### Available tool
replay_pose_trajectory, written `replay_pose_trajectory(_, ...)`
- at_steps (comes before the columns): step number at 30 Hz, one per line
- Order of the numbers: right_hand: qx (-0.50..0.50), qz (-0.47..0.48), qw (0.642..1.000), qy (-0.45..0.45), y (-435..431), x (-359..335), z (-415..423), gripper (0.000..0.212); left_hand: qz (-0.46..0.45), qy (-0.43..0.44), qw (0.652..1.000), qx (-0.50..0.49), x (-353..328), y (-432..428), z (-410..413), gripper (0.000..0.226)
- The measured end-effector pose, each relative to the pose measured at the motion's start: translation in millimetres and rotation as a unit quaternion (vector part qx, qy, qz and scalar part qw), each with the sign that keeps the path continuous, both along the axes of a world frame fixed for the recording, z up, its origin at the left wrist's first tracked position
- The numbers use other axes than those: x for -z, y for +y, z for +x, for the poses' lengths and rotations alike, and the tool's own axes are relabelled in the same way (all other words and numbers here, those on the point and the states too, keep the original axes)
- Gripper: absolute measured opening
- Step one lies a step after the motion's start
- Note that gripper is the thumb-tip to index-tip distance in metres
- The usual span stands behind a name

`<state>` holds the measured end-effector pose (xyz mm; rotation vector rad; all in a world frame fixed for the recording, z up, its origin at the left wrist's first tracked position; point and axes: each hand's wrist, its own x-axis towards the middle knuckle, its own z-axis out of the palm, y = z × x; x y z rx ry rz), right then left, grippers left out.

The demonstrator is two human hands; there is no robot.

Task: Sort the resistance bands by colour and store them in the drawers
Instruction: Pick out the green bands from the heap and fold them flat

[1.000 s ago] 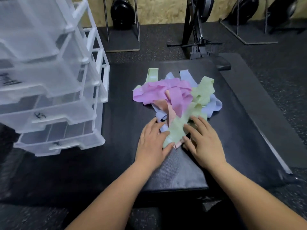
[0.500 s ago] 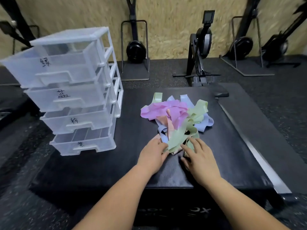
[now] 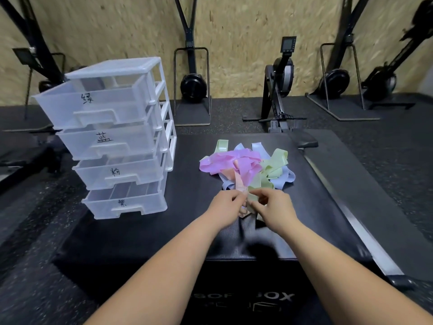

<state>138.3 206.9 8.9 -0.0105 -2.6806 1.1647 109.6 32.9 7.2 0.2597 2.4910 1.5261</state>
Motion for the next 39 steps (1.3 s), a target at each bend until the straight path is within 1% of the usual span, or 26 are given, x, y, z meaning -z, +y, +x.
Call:
replay_pose_trajectory(2,0.003,0.044,0.999,-0.002,3,-6,0,0.028,-0.004,0.008,1.0,0.001,-4,0,7,0.031)
replay_pose_trajectory(4,-0.019,0.105,0.994,0.004,8,-20,-2,0.029,-0.027,0.033,0.999,0.0,-10,-3,10,0.023)
replay_pose_trajectory(6,-0.048,0.141,0.989,0.011,12,-39,-6,0.029,-0.065,0.076,0.995,-0.012,-19,-6,13,0.032)
replay_pose_trajectory(7,-0.061,0.146,0.987,0.016,14,-50,-9,0.03,-0.071,0.106,0.992,-0.016,-24,-7,12,0.037)
replay_pose_trajectory(9,-0.09,0.138,0.986,0.024,14,-72,-13,0.031,-0.062,0.151,0.987,-0.017,-35,-7,9,0.044)
replay_pose_trajectory(11,-0.115,0.115,0.986,0.039,12,-95,-14,0.027,-0.043,0.167,0.985,-0.01,-50,-6,7,0.044)
replay_pose_trajectory(13,-0.124,0.083,0.987,0.059,8,-115,-11,0.023,-0.002,0.167,0.986,0.007,-60,-8,4,0.035)
replay_pose_trajectory(17,-0.126,-0.02,0.991,0.051,0,-131,-3,0.031,0.065,0.134,0.989,0.022,-70,-15,6,0.019)
replay_pose_trajectory(20,-0.112,-0.083,0.988,0.068,-1,-127,1,0.031,0.107,0.105,0.988,0.027,-70,-21,7,0.015)
replay_pose_trajectory(22,-0.095,-0.128,0.984,0.083,-2,-123,5,0.028,0.098,0.089,0.99,0.045,-67,-28,9,0.015)
replay_pose_trajectory(28,0.005,-0.201,0.977,0.067,12,-91,13,0.021,0.011,0.023,0.995,0.092,-34,-58,15,0.027)
replay_pose_trajectory(30,0.045,-0.241,0.968,0.051,24,-68,15,0.019,-0.034,0.0,0.994,0.104,-21,-71,17,0.029)
replay_pose_trajectory(32,0.081,-0.272,0.959,0.027,38,-42,19,0.021,-0.076,-0.014,0.993,0.095,-9,-85,19,0.032)
replay_pose_trajectory(34,0.116,-0.273,0.955,0.002,51,-16,24,0.023,-0.103,-0.016,0.992,0.075,2,-96,19,0.032)
replay_pose_trajectory(37,0.158,-0.245,0.956,-0.033,67,16,33,0.023,-0.133,-0.013,0.99,0.045,16,-105,21,0.02)
replay_pose_trajectory(39,0.174,-0.215,0.959,-0.059,78,38,38,0.024,-0.153,-0.002,0.988,0.015,28,-110,22,0.017)
